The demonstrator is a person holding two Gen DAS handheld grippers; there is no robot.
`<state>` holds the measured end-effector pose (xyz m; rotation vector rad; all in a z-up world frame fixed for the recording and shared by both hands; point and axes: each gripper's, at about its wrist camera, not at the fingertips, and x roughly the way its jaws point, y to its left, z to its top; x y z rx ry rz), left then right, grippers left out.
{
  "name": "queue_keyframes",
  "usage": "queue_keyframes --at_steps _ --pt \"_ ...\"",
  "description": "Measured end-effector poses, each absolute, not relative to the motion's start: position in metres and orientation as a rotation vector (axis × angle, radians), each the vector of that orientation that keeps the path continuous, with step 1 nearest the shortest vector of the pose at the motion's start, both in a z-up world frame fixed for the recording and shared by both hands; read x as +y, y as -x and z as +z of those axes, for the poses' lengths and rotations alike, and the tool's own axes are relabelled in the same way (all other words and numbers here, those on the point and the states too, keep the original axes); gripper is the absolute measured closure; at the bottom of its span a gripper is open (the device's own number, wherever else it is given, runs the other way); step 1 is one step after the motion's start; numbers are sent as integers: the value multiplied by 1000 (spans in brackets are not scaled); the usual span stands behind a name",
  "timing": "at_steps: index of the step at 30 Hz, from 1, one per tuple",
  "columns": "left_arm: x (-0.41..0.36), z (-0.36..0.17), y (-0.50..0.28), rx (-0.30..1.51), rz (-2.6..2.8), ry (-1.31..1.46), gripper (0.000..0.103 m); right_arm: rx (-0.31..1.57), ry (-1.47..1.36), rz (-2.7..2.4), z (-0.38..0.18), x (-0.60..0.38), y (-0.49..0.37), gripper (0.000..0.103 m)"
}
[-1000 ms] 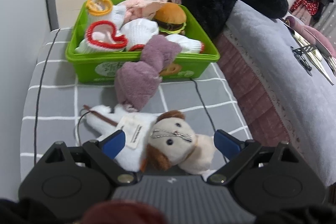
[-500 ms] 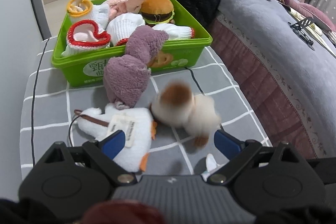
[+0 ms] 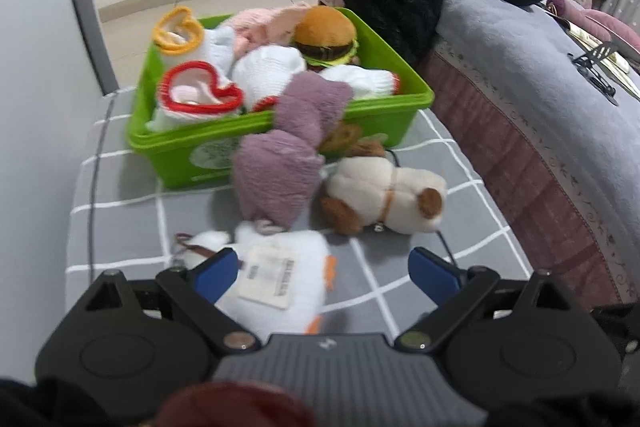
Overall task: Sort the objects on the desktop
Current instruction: 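Grasp the white plush with the name tag using the left gripper, then carry the white bunny and tagged white plush up over the green bin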
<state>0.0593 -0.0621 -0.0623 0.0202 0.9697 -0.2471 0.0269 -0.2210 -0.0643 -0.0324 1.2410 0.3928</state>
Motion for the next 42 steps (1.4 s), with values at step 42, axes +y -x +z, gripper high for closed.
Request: queue_keyframes --at_steps 42 --pt "-41 -87 -65 1071 -172 -59 35 1209 -34 375 -63 -237 -39 36"
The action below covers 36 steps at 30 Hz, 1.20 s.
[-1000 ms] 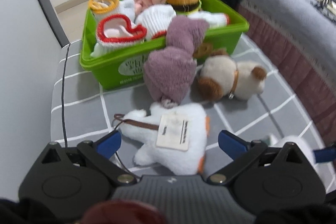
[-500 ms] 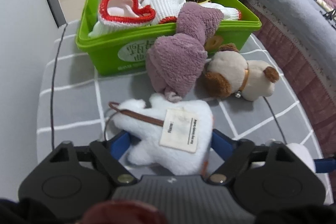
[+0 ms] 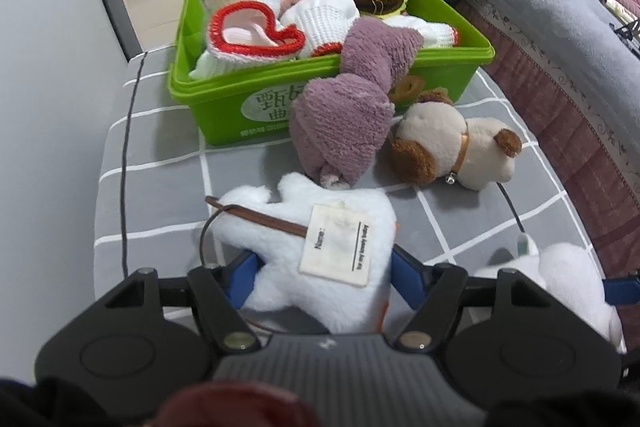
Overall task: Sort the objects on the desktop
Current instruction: 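Carry the white bunny and tagged white plush up over the green bin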
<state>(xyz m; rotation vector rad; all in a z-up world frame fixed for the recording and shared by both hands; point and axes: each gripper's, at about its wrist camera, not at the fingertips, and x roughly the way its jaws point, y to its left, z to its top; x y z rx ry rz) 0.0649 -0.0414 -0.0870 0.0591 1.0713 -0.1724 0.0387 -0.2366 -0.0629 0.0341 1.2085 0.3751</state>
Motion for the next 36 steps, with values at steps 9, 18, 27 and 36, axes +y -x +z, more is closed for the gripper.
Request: queue_keyframes --at_steps 9,18,27,36 --pt "-32 -62 -52 1014 -176 -14 35 1176 -97 336 -53 -255 -48 36" --pt "-26 -44 -41 967 -176 14 35 1148 -141 302 -45 -270 -54 36" --pt "-19 -37 -39 946 -163 43 35 1150 -155 283 -45 -275 -58 36" --pt "-11 -32 -39 934 -141 62 35 1146 -175 264 -43 -283 -64 36"
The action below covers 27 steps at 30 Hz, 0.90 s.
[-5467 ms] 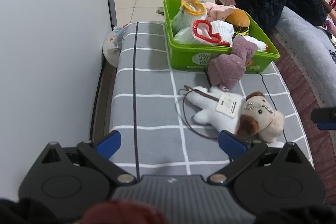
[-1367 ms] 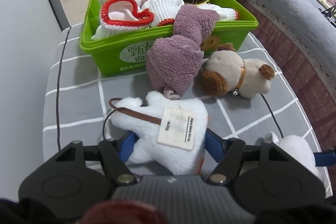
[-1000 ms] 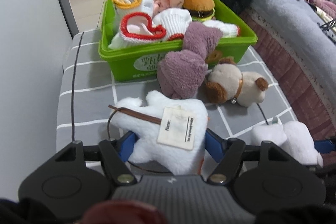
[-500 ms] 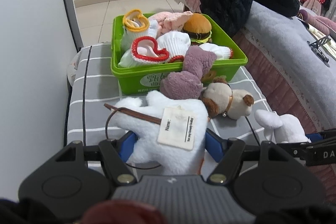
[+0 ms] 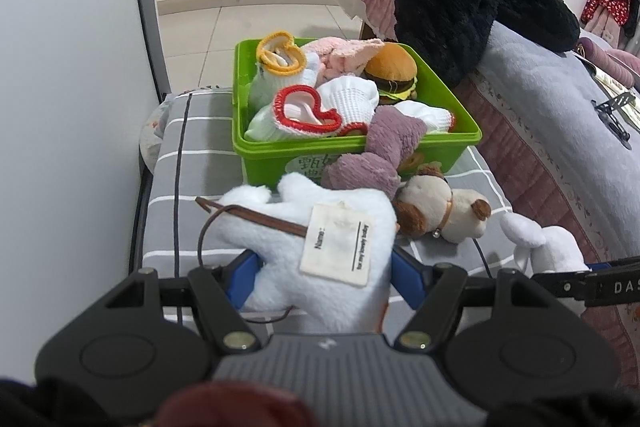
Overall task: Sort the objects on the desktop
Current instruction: 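Carry the white bunny and tagged white plush up over the green bin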
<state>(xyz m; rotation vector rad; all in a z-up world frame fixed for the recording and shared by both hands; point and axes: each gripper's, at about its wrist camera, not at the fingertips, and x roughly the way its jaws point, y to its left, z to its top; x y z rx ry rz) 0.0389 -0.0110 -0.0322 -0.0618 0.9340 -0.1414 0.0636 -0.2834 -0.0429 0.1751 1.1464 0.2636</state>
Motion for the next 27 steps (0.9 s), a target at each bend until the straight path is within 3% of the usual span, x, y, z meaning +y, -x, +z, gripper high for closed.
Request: queue_keyframes --at_steps 27 --pt "-3 -11 -48 866 -141 183 34 1024 -344 276 1 -294 -82 36"
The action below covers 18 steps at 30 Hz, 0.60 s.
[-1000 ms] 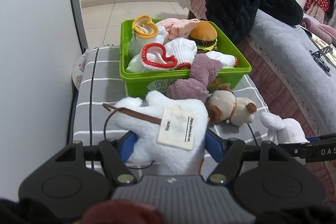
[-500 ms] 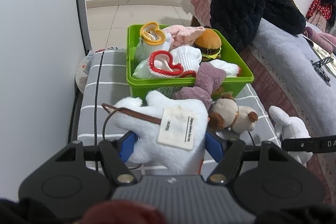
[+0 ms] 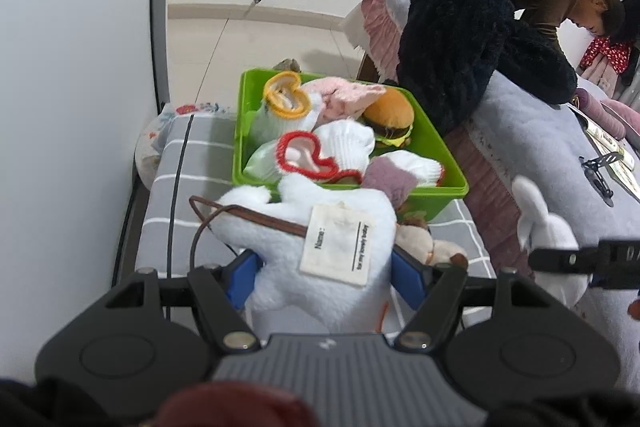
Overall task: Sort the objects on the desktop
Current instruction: 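Carry the white bunny and tagged white plush up over the green bin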
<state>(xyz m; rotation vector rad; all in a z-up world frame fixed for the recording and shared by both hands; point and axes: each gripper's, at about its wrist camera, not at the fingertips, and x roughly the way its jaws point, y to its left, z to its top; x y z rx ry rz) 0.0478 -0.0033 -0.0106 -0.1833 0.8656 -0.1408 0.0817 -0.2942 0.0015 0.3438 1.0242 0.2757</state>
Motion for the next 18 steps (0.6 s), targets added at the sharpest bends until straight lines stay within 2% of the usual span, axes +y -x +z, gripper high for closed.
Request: queue_keyframes --at_steps 5,18 --pt "-15 -7 -51 866 -145 177 34 971 -377 305 17 -283 -81 36" --pt "-22 17 -68 844 -154 201 34 972 -470 312 17 -273 -99 36"
